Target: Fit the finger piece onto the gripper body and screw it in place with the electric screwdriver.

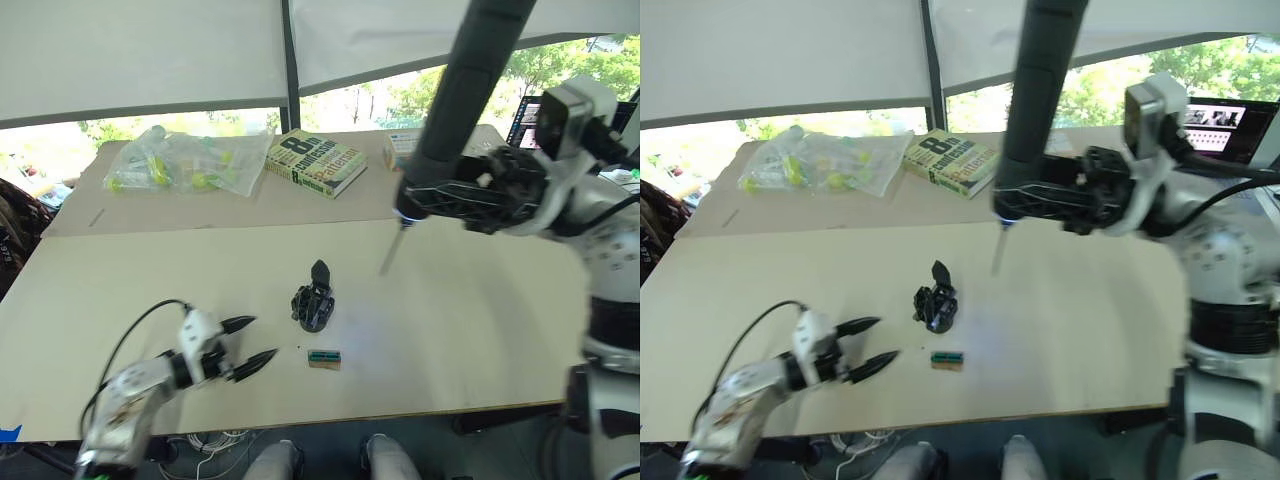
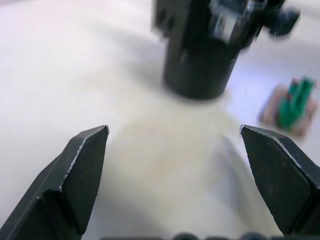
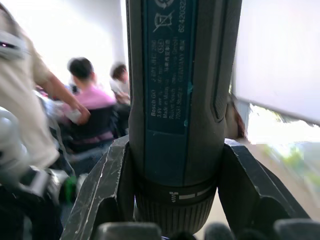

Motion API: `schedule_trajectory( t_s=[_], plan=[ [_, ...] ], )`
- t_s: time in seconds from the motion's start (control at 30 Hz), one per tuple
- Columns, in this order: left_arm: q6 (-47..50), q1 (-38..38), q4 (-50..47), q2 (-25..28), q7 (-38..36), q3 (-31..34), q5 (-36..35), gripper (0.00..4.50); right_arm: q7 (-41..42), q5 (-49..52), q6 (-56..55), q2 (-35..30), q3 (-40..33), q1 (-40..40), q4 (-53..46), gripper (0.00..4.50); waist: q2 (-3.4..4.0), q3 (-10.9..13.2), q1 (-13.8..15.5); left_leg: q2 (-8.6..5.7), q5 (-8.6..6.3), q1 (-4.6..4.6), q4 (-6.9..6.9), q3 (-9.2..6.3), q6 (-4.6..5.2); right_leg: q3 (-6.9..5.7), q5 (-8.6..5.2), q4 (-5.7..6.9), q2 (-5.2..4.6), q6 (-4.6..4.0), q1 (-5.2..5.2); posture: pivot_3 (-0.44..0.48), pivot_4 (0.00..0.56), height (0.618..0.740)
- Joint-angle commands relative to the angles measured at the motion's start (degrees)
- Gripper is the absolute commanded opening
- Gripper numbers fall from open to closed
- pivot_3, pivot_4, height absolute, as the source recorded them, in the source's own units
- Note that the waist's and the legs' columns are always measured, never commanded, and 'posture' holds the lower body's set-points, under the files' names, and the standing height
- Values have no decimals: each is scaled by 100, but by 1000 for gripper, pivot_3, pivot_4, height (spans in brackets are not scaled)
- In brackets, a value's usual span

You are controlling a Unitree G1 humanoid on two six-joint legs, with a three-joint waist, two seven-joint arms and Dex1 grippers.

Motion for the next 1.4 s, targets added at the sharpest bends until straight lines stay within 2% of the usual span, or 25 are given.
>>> schedule_trajectory(
  t_s=[0.03, 0.1, 0.27, 0.37, 0.5, 0.77, 0.83, 0.97, 1.0, 1.13, 1.2, 1.3, 1.4],
  plan=[
    [-16, 369, -424, 609, -709, 904, -725, 4468, 475, -1102, 441, -1400, 668, 87, 602, 1907, 0, 9, 73, -1, 1, -20, 3, 0, 0, -7, 0, -1, -5, 0, -16, 0, 150, 740],
    [-41, 537, -374, 915, -1019, 1241, -897, 4468, 833, -1816, 443, -2019, 1387, 79, 845, 1907, 9, 15, 100, 1, 0, -32, 4, 1, 1, -16, -2, -9, -9, -4, -23, 0, 150, 740],
    [-191, 652, -148, 1385, -1591, 1639, -921, 4468, 1346, -3459, 617, -2437, 2978, -274, 1536, 1907, 45, 54, 36, 6, -3, -45, 3, 22, 5, -11, -4, -32, -14, -4, -27, 0, 150, 740],
    [-267, 558, -85, 1427, -1657, 1657, -876, 4468, 1241, -4225, 766, -2186, 3608, -476, 1926, 1907, 52, 72, -5, 4, -4, -50, 3, 33, 10, -7, 1, -38, -11, 3, -33, 0, 150, 740],
    [-206, 437, 12, 1474, -1638, 1644, -772, 4468, 867, -4750, 756, -1676, 3760, -562, 2415, 1907, 49, 79, -48, 5, -7, -58, 3, 41, 12, 5, 4, -39, -5, 4, -50, 0, 150, 740],
    [-65, 498, -206, 1456, -1492, 1588, -647, 4468, 789, -5265, 392, -1115, 3732, -565, 3169, 1907, 43, 87, -9, 3, -6, -74, 5, 84, 12, 19, 12, 9, -14, 0, -103, 0, 150, 740],
    [-56, 496, -217, 1459, -1466, 1590, -629, 4500, 744, -5341, 324, -1030, 3689, -575, 3264, 2958, 39, 87, -9, 4, -4, -70, 5, 84, 10, 17, 15, 12, -12, -4, -101, 0, 150, 740],
    [18, 447, -218, 1462, -1361, 1649, -656, 4500, 845, -5477, 179, -1033, 3605, -669, 3407, 4334, 26, 85, -14, 5, -2, -51, 7, 86, 7, 18, 21, 13, -10, -6, -84, 0, 150, 740],
    [31, 443, -201, 1476, -1346, 1663, -651, 4500, 852, -5500, 111, -1069, 3561, -717, 3465, 4474, 26, 85, -15, 5, -2, -49, 8, 88, 7, 18, 22, 15, -9, -5, -83, 0, 150, 740],
    [101, 468, -121, 1549, -1235, 1782, -594, 4500, 1069, -5440, -163, -1314, 3266, -888, 3567, 4474, 26, 86, -16, 4, -1, -54, 8, 96, 7, 18, 22, 22, -10, -6, -96, 0, 150, 740],
    [59, 492, -46, 1591, -1098, 1887, -482, 4500, 1399, -5125, -620, -1485, 2856, -789, 3443, 4474, 26, 86, -12, 5, -1, -56, 8, 97, 7, 18, 22, 24, -9, -6, -101, 0, 150, 740],
    [8, 583, 68, 1648, -945, 2080, -345, 4500, 2135, -4248, -2035, -1544, 1836, -252, 3069, 4474, 25, 86, -15, 7, -3, -54, 7, 100, 8, 16, 22, 21, -9, -6, -98, 0, 150, 740],
    [-275, 746, 324, 1690, -935, 2253, -113, 4500, 2347, -3532, -3367, -1262, 843, 533, 2557, 4474, 17, 83, -43, 16, -5, -38, 7, 105, 10, 14, 22, 18, -2, -5, -79, 0, 150, 740]
  ],
)
